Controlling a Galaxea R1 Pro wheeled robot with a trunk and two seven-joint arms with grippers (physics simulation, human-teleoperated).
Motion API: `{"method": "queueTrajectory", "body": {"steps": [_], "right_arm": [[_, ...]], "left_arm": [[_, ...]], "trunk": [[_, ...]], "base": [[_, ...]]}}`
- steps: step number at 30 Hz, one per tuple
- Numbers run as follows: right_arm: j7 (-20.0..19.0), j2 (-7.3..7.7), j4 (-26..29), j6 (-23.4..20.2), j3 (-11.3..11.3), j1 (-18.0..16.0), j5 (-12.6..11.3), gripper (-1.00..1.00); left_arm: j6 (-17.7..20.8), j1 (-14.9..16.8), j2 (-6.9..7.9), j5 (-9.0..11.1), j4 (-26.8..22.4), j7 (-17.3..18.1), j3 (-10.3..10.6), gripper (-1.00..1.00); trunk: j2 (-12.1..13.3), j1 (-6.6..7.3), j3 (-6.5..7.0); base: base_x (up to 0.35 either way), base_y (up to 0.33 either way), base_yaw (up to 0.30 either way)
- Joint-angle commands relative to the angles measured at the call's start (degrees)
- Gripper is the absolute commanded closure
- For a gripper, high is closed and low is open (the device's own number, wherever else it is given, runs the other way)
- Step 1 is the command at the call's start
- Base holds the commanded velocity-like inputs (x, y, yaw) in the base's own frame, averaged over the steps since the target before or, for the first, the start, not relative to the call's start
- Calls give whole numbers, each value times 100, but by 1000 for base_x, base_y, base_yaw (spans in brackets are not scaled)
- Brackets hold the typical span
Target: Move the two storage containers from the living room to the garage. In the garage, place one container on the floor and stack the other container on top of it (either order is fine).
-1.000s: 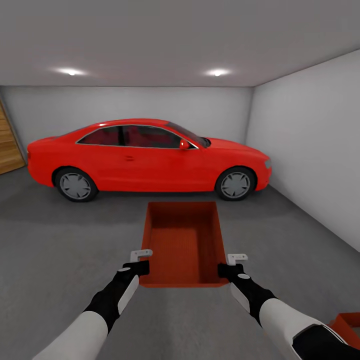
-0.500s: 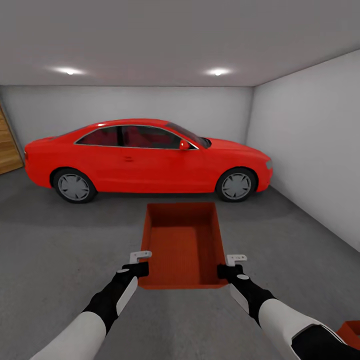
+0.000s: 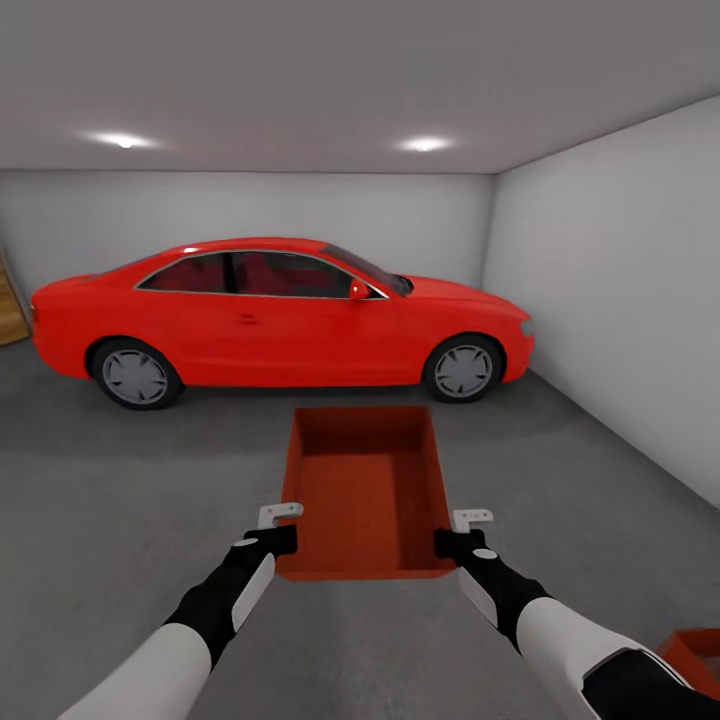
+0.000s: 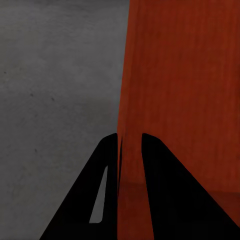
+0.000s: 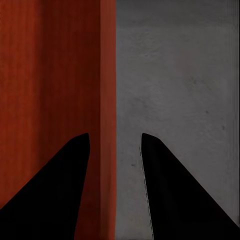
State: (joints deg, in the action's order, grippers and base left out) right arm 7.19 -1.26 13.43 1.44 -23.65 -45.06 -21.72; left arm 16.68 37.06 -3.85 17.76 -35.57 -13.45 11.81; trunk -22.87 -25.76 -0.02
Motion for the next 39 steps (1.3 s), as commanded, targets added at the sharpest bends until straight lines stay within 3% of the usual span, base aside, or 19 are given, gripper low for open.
{"method": "queueTrajectory", "body": {"steps": [1, 7, 8, 39], "right_arm": [[1, 13, 2, 14, -16, -3, -77, 100], [2, 12, 2, 14, -24, -3, -78, 100], [2, 12, 2, 14, 53, -3, -78, 100], [2, 29, 19, 48, 62, -3, -83, 100]], "left_arm": [[30, 3, 25, 27, -20, -82, -6, 100], [29, 3, 25, 55, -20, -86, 13, 100], [29, 3, 25, -238, -20, -86, -267, 100], [32, 3, 25, -238, -20, -88, -267, 100]], "trunk": [[-5, -2, -2], [-5, -2, -2], [-5, -2, -2], [-5, -2, -2]], "base": [[0, 0, -267], [0, 0, -281], [0, 0, -285], [0, 0, -286]]}}
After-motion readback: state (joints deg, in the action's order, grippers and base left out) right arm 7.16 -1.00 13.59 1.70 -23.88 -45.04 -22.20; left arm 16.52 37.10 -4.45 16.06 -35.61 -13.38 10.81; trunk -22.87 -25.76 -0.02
